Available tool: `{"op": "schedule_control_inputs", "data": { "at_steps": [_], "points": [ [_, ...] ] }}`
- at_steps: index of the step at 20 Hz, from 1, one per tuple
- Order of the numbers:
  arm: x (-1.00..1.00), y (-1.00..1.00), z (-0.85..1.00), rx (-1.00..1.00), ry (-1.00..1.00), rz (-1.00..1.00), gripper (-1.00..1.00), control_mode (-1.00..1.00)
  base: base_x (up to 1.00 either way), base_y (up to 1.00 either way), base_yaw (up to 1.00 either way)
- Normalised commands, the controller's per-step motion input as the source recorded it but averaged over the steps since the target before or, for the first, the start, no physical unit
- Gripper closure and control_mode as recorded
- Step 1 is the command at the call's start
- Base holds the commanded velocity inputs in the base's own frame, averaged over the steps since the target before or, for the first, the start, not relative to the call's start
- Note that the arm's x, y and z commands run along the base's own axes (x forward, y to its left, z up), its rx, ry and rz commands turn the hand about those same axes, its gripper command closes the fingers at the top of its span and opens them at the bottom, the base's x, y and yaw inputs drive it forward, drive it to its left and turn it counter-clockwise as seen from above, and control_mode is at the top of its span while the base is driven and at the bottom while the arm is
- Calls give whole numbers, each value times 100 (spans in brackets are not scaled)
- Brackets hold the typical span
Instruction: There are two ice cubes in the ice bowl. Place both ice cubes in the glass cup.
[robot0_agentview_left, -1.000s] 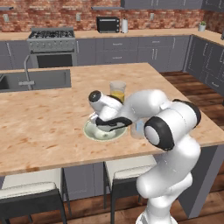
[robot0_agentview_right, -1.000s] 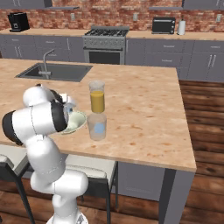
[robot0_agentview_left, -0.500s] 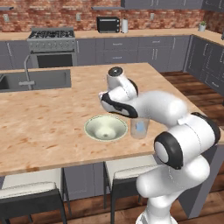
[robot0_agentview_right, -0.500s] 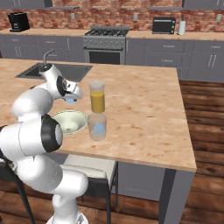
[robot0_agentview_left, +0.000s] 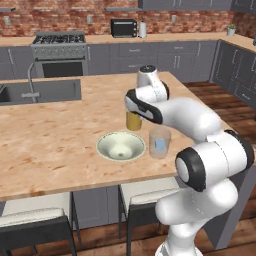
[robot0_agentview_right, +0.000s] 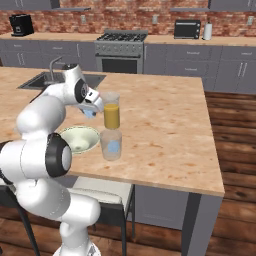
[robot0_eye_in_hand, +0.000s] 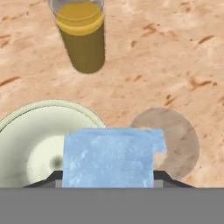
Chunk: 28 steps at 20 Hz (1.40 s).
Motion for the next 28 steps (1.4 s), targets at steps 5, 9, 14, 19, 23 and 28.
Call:
{"op": "schedule_control_inputs", "data": {
  "at_steps": [5, 9, 14, 19, 23, 28],
  "points": [
    [-41, -68, -1, 15, 3, -19, 100, -100, 0, 0, 0],
    [0, -31, -4, 15, 0, -11, 100, -100, 0, 0, 0],
    [18, -44, -4, 9, 1, -12, 100, -100, 0, 0, 0],
    [15, -9, -32, -1, 7, -3, 100, -100, 0, 0, 0],
    [9, 0, -34, 0, 6, 0, 100, -100, 0, 0, 0],
    [7, 0, -32, 0, 3, 0, 100, -100, 0, 0, 0]
  ]
}}
